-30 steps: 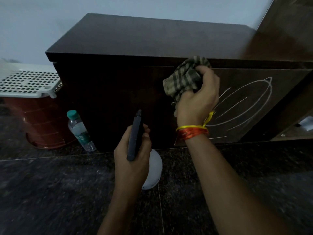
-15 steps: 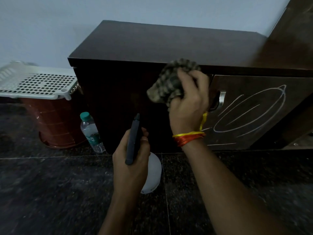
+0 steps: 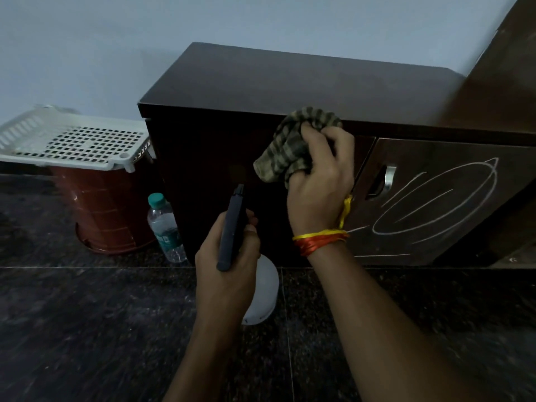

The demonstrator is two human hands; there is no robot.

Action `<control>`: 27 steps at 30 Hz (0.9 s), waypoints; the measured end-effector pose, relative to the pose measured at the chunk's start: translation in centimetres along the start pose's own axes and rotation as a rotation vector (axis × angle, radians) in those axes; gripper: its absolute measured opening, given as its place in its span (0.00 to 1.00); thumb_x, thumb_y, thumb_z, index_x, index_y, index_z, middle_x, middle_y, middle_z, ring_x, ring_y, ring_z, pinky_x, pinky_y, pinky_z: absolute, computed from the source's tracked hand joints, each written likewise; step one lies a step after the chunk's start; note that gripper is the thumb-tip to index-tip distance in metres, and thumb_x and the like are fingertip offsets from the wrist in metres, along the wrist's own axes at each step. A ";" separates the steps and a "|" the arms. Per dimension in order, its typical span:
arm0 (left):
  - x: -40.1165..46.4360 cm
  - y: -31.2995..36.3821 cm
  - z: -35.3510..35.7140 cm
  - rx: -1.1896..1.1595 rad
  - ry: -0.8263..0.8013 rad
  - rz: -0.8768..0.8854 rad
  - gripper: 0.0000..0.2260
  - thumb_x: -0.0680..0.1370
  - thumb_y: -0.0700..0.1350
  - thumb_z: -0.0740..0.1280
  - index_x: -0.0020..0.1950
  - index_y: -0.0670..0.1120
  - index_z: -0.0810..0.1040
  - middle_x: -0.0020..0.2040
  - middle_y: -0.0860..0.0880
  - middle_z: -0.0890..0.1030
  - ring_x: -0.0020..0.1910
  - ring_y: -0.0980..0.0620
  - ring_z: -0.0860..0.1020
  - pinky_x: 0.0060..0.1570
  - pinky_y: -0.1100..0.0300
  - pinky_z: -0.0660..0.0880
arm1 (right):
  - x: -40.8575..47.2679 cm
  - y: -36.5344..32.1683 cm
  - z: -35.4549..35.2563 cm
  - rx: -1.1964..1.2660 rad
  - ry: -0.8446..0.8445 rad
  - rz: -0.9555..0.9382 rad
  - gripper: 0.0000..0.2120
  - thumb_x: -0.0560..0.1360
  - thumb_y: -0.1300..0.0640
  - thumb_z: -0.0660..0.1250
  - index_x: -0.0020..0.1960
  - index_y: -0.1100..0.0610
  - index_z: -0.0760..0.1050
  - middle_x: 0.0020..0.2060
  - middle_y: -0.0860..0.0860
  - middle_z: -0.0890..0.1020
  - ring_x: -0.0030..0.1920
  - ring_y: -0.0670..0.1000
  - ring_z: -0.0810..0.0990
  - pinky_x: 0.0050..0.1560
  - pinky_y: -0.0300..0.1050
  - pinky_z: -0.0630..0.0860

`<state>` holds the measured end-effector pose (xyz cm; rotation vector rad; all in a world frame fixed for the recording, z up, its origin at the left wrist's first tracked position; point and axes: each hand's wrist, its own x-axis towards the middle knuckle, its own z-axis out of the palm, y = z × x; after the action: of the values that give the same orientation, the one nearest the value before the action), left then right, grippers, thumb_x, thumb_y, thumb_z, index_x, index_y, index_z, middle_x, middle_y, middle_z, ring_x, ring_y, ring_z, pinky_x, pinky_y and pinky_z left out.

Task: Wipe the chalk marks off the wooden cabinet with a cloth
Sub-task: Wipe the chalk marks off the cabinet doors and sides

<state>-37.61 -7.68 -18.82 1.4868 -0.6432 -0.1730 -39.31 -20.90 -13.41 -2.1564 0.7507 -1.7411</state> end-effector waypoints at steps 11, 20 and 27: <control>0.7 0.3 -2.6 0.029 0.071 0.023 0.06 0.80 0.40 0.64 0.42 0.44 0.73 0.33 0.45 0.74 0.32 0.53 0.74 0.32 0.69 0.70 | -0.8 -3.2 2.8 -0.094 -0.154 -0.159 0.20 0.65 0.72 0.64 0.55 0.62 0.79 0.51 0.60 0.78 0.46 0.60 0.76 0.43 0.47 0.75; 0.7 0.3 -3.9 0.033 0.142 -0.030 0.13 0.78 0.36 0.63 0.38 0.50 0.72 0.32 0.45 0.74 0.28 0.57 0.71 0.27 0.69 0.67 | -0.7 -7.5 5.5 -0.068 -0.307 -0.356 0.18 0.72 0.63 0.54 0.52 0.63 0.80 0.46 0.61 0.79 0.43 0.62 0.77 0.37 0.49 0.77; 0.7 -0.5 -5.2 -0.021 0.180 -0.062 0.04 0.75 0.47 0.63 0.43 0.50 0.77 0.30 0.49 0.76 0.30 0.56 0.74 0.30 0.66 0.69 | -0.7 -5.4 4.7 -0.139 -0.217 -0.380 0.16 0.72 0.64 0.57 0.53 0.63 0.80 0.47 0.62 0.79 0.42 0.62 0.77 0.37 0.49 0.77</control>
<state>-34.29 -3.63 -18.86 1.4839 -0.4494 -0.0914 -33.70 -16.59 -12.37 -2.6707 0.4387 -1.6162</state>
